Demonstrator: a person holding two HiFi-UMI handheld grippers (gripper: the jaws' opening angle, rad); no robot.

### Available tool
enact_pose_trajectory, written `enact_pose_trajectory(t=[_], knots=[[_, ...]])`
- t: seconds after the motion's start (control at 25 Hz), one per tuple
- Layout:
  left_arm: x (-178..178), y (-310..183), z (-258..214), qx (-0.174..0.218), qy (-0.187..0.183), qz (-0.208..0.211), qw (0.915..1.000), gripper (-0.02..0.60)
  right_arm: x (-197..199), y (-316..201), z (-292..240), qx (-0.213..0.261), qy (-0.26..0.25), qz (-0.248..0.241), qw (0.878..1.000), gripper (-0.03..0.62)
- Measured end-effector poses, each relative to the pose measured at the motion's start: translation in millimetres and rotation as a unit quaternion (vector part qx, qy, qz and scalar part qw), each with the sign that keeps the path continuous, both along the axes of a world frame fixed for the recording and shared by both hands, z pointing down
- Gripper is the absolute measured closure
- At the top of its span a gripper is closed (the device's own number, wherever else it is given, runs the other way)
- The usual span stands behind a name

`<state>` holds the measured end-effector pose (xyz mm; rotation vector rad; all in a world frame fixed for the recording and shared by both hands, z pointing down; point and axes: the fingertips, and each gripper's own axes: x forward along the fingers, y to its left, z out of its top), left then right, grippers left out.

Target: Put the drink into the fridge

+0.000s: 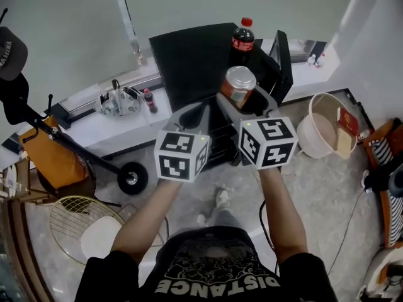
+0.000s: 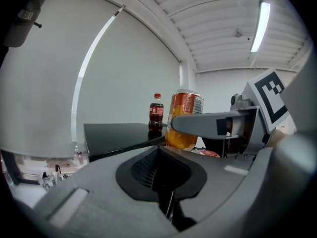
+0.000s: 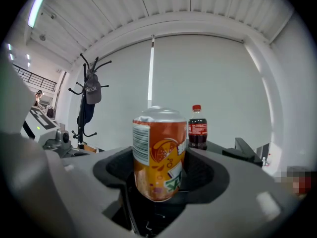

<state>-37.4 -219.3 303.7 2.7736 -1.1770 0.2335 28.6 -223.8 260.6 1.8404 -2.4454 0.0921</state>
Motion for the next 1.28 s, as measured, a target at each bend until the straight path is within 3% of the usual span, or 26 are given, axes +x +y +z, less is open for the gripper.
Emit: enact_pose_trajectory(t=[0.32,0.56,1.28], knots=[[43.0,11.9,23.3,-0.013,0.003,0.031,0.9994,0.577,31.4,18.5,20.7,0.005,0.008,0.018,1.0,0.275],[62.7,1.7,55.8,-0.026,0.005,0.03,0.9992,0.575,53.1,7.2,52.5,0.001,0.005,0.022,1.0,0.275],[105.9,-57.5,191.6,-0.055,-0.021,0.013,0.9982,0.575,99.3,-63.4,213.8,-0.014,-0.005,0.019,1.0,0.275]])
